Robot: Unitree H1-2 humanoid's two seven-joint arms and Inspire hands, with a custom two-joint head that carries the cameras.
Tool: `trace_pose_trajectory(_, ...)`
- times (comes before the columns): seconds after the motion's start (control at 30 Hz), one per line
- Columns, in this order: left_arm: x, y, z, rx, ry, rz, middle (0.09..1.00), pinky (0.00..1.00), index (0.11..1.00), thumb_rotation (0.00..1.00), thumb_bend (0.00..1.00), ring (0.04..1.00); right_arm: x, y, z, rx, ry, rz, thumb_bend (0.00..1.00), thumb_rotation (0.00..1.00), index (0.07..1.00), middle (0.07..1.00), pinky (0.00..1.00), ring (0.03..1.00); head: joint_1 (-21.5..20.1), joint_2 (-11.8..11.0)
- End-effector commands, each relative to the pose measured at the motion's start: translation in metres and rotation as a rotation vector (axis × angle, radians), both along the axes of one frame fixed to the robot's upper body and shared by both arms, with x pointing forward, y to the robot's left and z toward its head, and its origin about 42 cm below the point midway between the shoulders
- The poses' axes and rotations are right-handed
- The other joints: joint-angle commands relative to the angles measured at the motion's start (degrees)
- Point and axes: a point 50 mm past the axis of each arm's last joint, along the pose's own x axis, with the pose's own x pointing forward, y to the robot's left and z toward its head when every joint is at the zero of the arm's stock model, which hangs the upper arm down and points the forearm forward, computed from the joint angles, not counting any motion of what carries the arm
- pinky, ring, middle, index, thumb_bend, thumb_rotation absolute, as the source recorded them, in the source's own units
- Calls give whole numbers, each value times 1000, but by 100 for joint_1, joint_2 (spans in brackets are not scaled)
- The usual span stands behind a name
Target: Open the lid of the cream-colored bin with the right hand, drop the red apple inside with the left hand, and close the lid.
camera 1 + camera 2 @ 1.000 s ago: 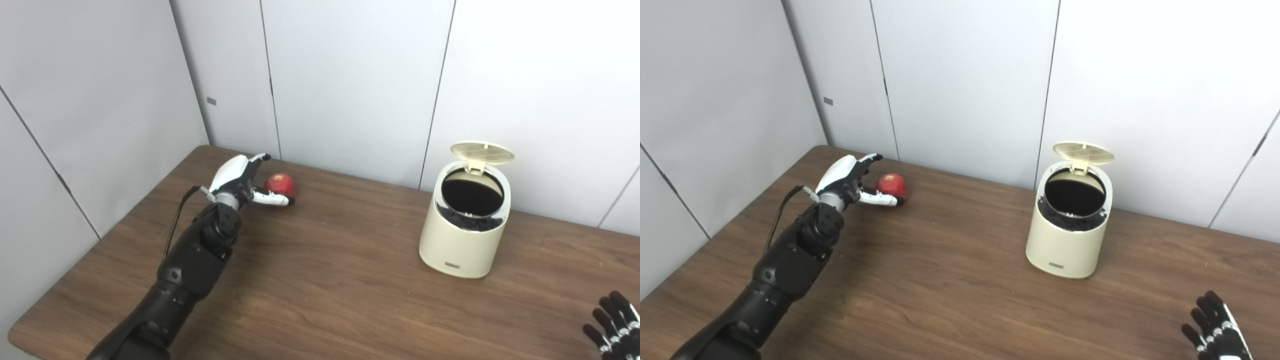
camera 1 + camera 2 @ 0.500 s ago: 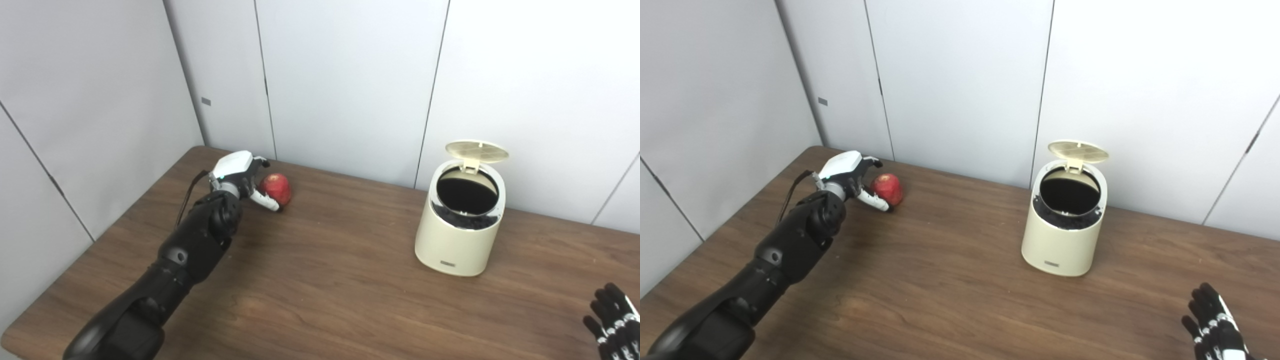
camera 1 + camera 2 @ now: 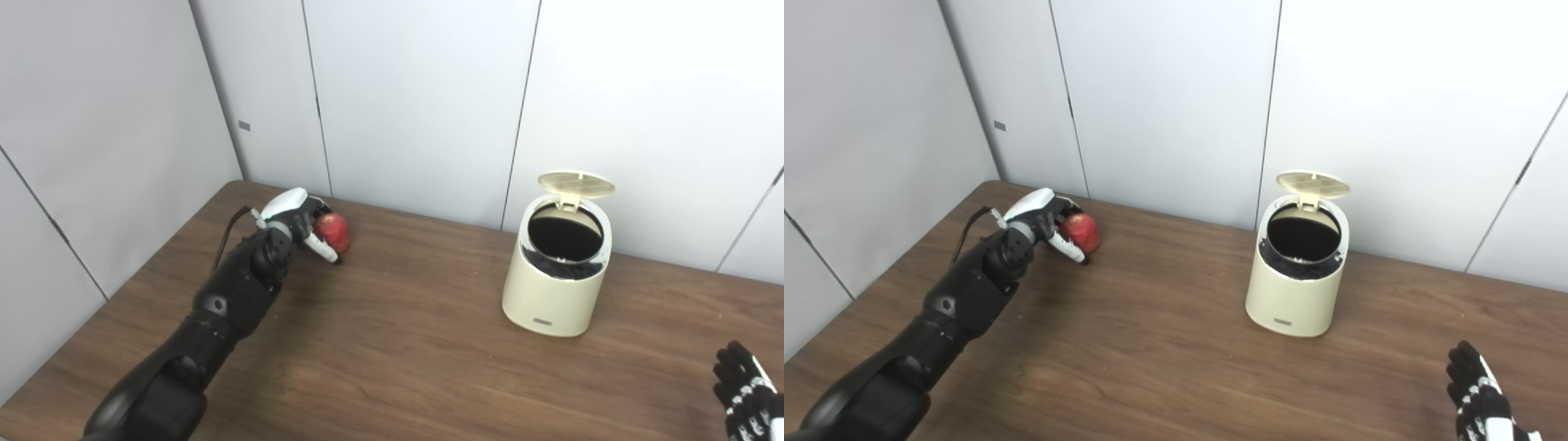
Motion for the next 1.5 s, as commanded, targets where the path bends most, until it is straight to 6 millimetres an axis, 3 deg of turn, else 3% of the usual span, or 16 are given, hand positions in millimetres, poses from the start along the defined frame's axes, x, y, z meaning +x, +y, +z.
trace_pose_trajectory(0.0,15,2,36,-6,-94,-5,791,619,782,0,763,718,2,2,14,1,-57,-3,636,999,937,952,996,972,-9,13)
trace_pose_trajectory(0.33,12,0,35,-31,-135,-10,687,554,691,0,701,585,1,4,17,-4,-62,0,552,1000,946,953,999,972,-47,42)
trace_pose_trajectory(0.37,11,0,35,-21,-135,-9,605,514,603,0,602,502,1,4,17,-2,-64,0,541,1000,947,953,1000,973,-47,42)
trace_pose_trajectory(0.43,11,0,35,10,-130,-15,543,472,513,0,520,434,1,4,18,3,-64,3,526,1000,946,953,999,973,-47,42)
trace_pose_trajectory(0.73,5,-2,49,59,-180,-41,531,479,448,0,498,467,-1,4,15,12,-54,9,508,1000,951,966,1000,992,-214,71)
trace_pose_trajectory(0.9,-11,-24,76,-18,-299,-102,510,462,475,0,501,440,1,3,13,7,-42,3,493,1000,941,961,1000,993,-305,58)
trace_pose_trajectory(0.93,-15,-30,79,-36,-325,-113,510,456,476,0,501,436,2,3,11,7,-40,1,483,1000,939,958,1000,990,-493,39)
trace_pose_trajectory(1.0,-22,-43,84,-70,-378,-131,517,337,489,0,477,427,3,2,8,7,-42,2,477,1000,940,957,1000,988,-642,48)
trace_pose_trajectory(1.03,-27,-51,86,-74,-401,-142,512,334,488,0,475,424,4,2,6,8,-42,4,470,1000,941,955,1000,987,-753,58)
trace_pose_trajectory(1.17,-44,-77,89,-82,-466,-180,502,393,484,0,478,440,4,3,2,10,-41,9,475,999,928,949,991,975,-1001,56)
trace_pose_trajectory(1.47,-73,-128,96,-124,-598,-277,499,425,485,0,479,436,3,10,-6,-11,-38,17,564,967,900,941,970,963,-1423,-3)
